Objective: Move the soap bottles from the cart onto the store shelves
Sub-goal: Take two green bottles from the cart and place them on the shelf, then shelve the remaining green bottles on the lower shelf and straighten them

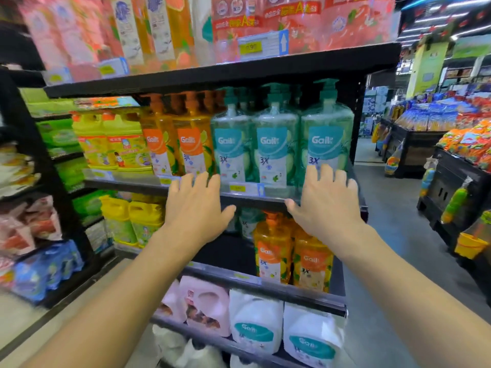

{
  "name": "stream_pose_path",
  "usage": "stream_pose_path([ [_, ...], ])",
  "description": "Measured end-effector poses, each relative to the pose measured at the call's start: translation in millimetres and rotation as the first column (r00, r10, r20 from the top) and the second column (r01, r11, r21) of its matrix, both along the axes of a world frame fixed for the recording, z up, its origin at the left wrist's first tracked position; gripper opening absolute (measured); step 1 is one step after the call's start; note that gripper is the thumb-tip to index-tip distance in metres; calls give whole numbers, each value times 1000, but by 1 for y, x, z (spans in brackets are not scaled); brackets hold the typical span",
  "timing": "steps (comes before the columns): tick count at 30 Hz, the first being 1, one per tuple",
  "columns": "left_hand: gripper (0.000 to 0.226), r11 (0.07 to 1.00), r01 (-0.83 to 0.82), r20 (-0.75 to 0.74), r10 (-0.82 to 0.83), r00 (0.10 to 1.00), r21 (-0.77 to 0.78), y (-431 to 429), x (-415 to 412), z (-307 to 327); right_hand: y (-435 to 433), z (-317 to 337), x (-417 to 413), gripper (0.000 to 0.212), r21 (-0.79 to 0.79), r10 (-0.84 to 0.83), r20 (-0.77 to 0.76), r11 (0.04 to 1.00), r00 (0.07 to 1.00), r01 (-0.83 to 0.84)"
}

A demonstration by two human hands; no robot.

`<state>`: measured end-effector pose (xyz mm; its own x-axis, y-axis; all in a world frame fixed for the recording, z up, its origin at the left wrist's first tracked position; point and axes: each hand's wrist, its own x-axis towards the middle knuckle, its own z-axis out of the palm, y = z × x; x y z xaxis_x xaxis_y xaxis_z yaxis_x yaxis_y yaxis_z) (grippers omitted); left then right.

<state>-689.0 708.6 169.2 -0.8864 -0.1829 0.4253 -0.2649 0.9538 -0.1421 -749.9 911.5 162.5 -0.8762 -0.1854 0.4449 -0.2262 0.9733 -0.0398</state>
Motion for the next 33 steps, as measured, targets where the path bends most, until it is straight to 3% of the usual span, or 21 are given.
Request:
stream_pose_path([
  [8, 70, 979, -198, 45, 196, 980, 56, -103, 151, -31, -126, -24, 123, 81, 74, 248, 115, 963, 962, -258],
  [16, 73, 868, -479, 123, 465, 877, 133, -199, 298, -55, -261, -48, 230, 63, 104, 555, 148, 814, 818, -571],
  [22, 68, 714, -679, 191, 652, 734, 173, -262, 383, -68, -365, -69, 286, 71, 110, 729, 195, 649, 656, -753],
  [33, 79, 329, -927, 295, 881, 370, 180, -383, 468, -83, -563, -105, 346, 62, 20, 911, 323, 265, 257, -964],
])
